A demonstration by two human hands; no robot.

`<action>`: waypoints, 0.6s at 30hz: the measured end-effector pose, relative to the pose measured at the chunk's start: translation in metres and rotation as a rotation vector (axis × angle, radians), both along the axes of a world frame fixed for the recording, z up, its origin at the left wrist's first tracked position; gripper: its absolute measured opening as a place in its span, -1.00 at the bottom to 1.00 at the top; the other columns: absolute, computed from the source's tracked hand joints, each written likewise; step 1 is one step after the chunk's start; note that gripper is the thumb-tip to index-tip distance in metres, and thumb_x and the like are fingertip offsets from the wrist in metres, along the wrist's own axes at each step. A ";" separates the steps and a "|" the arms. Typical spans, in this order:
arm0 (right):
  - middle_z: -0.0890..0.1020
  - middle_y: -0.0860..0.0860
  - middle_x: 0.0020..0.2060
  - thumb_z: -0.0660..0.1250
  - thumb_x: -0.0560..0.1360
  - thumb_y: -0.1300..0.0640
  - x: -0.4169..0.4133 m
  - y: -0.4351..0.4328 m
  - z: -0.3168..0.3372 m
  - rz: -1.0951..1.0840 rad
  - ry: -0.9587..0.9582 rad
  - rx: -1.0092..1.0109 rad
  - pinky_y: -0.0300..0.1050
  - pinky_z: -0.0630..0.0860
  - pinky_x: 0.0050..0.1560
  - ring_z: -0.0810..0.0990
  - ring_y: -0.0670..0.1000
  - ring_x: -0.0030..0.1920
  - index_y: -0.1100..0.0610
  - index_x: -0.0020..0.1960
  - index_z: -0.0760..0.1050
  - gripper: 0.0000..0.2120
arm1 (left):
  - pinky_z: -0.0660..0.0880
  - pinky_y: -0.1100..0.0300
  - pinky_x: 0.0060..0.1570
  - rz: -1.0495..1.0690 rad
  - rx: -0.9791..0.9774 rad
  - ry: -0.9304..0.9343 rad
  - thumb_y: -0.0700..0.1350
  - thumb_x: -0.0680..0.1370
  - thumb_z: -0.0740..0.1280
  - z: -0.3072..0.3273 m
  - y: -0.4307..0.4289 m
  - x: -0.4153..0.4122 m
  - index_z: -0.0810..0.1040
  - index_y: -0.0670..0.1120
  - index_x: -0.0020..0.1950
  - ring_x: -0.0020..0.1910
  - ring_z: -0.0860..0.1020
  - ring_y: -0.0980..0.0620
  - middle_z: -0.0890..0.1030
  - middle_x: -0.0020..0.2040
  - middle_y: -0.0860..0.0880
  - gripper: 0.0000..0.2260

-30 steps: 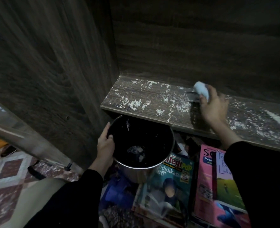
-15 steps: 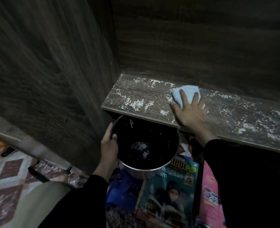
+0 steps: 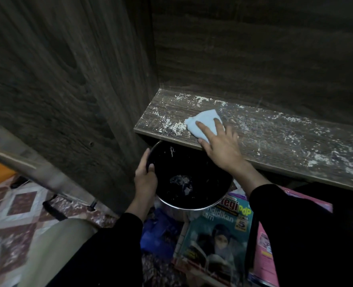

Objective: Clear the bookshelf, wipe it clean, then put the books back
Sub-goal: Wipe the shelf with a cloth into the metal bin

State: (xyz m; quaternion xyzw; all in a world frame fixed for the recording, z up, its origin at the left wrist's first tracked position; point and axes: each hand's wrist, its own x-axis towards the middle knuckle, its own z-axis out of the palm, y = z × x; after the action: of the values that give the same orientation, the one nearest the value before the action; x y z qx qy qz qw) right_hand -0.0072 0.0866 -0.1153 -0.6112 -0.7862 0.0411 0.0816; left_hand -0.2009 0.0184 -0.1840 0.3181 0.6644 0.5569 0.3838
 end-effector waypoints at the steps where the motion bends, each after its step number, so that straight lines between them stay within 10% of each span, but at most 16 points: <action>1: 0.08 0.18 0.53 0.05 0.64 -0.11 -0.001 -0.001 -0.001 0.030 0.010 0.015 0.10 0.11 0.36 0.13 0.25 0.43 -0.21 0.53 0.05 -0.52 | 0.33 -0.02 0.40 0.001 0.003 0.006 -0.38 0.59 0.16 0.001 0.000 0.001 0.43 -0.05 0.41 0.33 0.45 -0.01 0.50 0.33 -0.02 -0.57; 11: 0.24 0.14 0.48 0.13 0.62 -0.05 0.000 -0.013 0.003 0.338 0.099 0.013 0.07 0.14 0.31 0.21 0.17 0.37 -0.18 0.49 0.19 -0.55 | 0.31 0.00 0.41 -0.010 -0.009 0.022 -0.38 0.60 0.14 0.005 -0.003 0.007 0.41 -0.08 0.43 0.35 0.42 -0.02 0.48 0.35 -0.06 -0.57; 14: 0.38 0.04 0.39 0.25 0.59 0.02 0.002 -0.013 0.010 0.323 0.535 -0.131 0.00 0.18 0.37 0.30 0.03 0.37 -0.18 0.43 0.30 -0.57 | 0.31 -0.01 0.41 -0.005 -0.009 0.011 -0.39 0.59 0.14 0.003 -0.004 0.005 0.41 -0.09 0.43 0.35 0.42 -0.02 0.49 0.35 -0.07 -0.56; 18: 0.51 -0.06 0.26 0.32 0.55 0.16 0.011 -0.007 0.031 0.123 1.075 -0.169 -0.37 0.41 -0.01 0.50 -0.15 0.06 -0.11 0.38 0.37 -0.56 | 0.31 0.01 0.41 0.000 -0.035 0.007 -0.38 0.60 0.15 0.000 -0.004 0.001 0.42 -0.03 0.42 0.35 0.42 -0.01 0.48 0.35 -0.05 -0.56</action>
State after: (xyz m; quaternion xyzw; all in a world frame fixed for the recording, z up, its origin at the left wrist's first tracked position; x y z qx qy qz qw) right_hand 0.0037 0.0793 -0.0845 -0.4614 -0.6619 0.4154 0.4200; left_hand -0.1995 0.0145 -0.1843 0.3133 0.6753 0.5439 0.3872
